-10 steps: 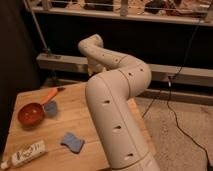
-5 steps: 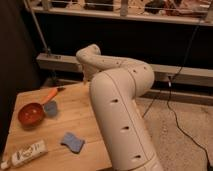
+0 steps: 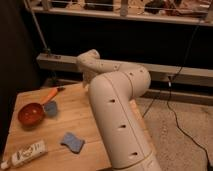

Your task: Push the eraser across the table

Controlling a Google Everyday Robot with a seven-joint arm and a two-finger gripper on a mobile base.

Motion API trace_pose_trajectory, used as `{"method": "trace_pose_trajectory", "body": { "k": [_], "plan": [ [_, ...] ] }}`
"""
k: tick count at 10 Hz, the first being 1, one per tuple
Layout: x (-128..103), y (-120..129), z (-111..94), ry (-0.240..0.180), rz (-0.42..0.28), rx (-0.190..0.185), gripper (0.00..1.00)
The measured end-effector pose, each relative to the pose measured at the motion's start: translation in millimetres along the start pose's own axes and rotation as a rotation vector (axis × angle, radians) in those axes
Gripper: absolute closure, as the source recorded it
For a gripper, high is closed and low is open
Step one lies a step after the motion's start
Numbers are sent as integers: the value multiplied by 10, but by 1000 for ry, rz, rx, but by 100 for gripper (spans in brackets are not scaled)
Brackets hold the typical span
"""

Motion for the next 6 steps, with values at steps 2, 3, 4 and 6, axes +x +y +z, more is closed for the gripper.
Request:
{"method": "trace_pose_trajectory", "body": {
  "k": [2,3,4,6],
  "plan": [
    [-65,-53,63,9,13,-5,26],
    [-99,-86,109,14,21,-4,26],
    [-125,-103,135,16,26,-4,26],
    [-208,-141,189,16,35,-6,26]
  ]
}}
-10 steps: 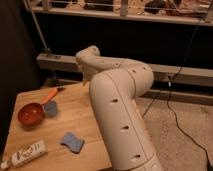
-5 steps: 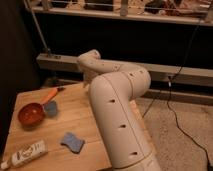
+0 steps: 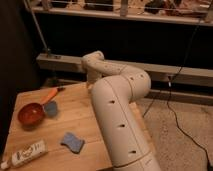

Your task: Push the eraser across the table

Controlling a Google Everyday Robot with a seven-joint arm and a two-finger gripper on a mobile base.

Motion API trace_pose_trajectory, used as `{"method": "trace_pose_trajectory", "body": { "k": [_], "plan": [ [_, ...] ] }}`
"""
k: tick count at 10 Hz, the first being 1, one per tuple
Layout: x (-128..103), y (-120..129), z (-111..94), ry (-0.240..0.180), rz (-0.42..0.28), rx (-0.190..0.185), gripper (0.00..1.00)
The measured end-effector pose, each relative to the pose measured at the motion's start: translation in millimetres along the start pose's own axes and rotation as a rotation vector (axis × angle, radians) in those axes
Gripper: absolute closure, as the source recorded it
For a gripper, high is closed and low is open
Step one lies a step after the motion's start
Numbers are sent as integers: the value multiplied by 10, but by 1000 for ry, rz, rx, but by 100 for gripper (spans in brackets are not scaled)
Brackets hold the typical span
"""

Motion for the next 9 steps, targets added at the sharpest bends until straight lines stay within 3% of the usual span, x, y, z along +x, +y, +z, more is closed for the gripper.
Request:
{"method": "trace_pose_trajectory", "body": {
  "k": [9],
  "plan": [
    [-235,-7,126,-12,8,8,26]
  ]
}}
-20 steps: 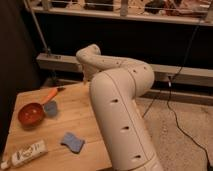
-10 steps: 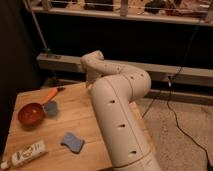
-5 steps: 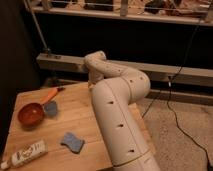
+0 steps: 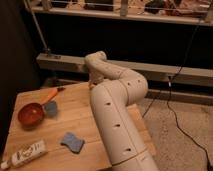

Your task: Push the eraser across the table

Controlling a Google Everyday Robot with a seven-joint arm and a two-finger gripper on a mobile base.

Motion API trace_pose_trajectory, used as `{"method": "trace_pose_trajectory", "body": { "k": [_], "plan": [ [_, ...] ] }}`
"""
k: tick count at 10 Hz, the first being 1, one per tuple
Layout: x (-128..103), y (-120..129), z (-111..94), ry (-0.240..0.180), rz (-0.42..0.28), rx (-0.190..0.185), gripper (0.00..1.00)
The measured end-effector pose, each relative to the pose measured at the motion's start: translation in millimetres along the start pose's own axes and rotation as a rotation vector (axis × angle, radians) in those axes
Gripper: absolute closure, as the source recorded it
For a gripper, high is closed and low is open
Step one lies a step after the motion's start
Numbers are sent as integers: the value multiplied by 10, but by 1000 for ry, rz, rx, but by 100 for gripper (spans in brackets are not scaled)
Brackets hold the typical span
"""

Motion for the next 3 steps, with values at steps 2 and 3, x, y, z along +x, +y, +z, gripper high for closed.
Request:
{"method": "trace_pose_trajectory", "body": {
  "k": [2,3],
  "plan": [
    [-56,7,-24,-12,-7,11,26],
    [-92,13,-46,-20,-13,21,26]
  ]
}}
